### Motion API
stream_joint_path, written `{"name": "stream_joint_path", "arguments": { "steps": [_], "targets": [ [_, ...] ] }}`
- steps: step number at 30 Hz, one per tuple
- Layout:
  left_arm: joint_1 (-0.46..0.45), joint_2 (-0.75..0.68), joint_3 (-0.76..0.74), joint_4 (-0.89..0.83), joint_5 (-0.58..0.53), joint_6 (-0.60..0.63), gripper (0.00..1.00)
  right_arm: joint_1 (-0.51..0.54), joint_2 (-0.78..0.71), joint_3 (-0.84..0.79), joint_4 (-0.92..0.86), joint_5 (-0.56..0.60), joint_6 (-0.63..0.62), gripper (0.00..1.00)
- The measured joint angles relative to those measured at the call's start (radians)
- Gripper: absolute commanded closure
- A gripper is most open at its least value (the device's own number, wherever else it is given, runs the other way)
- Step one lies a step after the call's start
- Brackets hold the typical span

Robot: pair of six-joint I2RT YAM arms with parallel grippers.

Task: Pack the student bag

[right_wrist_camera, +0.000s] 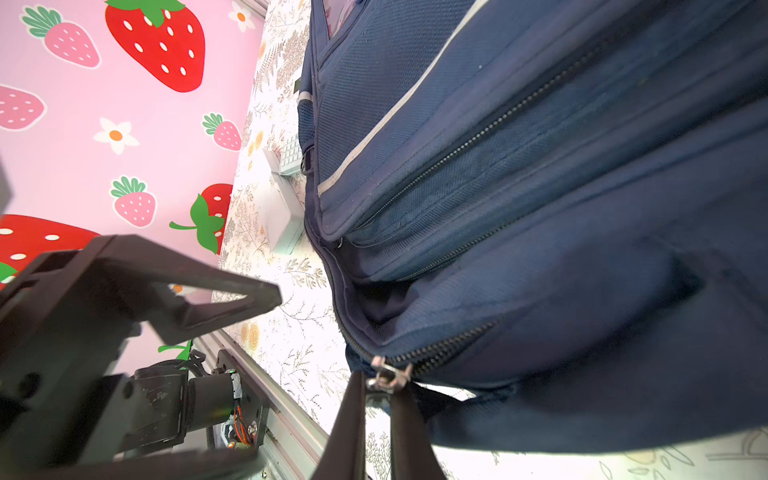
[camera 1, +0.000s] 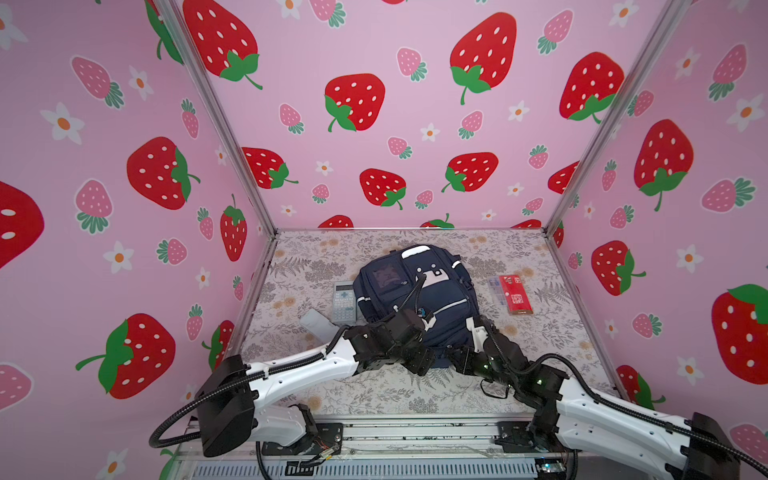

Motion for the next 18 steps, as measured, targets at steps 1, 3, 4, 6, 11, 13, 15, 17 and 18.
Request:
{"name": "stream_joint_path", "arguments": {
  "steps": [1,3,4,6,11,13,15,17,18],
  "targets": [
    [0.005,0.018,0.0,0.016,-0.002,0.023,0.26,0.0,0.0,0.0,0.001,-0.004,0.0,1.0],
    [0.011,0.058,0.006,0.033,-0.002,0.06,0.23,0.0,0.0,0.0,0.002,-0.01,0.0,1.0],
    [0.013,0.083,0.014,0.037,0.002,0.077,0.22,-0.002,0.0,0.0,0.002,-0.013,0.0,1.0],
    [0.013,0.13,0.031,0.047,0.005,0.098,0.22,-0.002,-0.002,0.0,0.0,-0.014,0.003,1.0],
    [0.013,0.202,0.061,0.062,0.016,0.138,0.53,-0.008,-0.019,0.0,-0.019,-0.014,0.011,1.0],
    [0.013,0.217,0.079,0.066,0.026,0.153,0.81,-0.008,-0.026,0.0,-0.026,-0.012,0.019,1.0],
    [0.01,0.222,0.091,0.067,0.037,0.163,1.0,-0.01,-0.035,0.0,-0.039,-0.004,0.023,1.0],
    [0.001,0.217,0.092,0.073,0.036,0.17,1.0,-0.023,-0.049,0.0,-0.051,-0.001,0.026,1.0],
    [-0.002,0.211,0.09,0.076,0.032,0.175,1.0,-0.036,-0.061,0.0,-0.06,-0.003,0.026,1.0]
  ]
}}
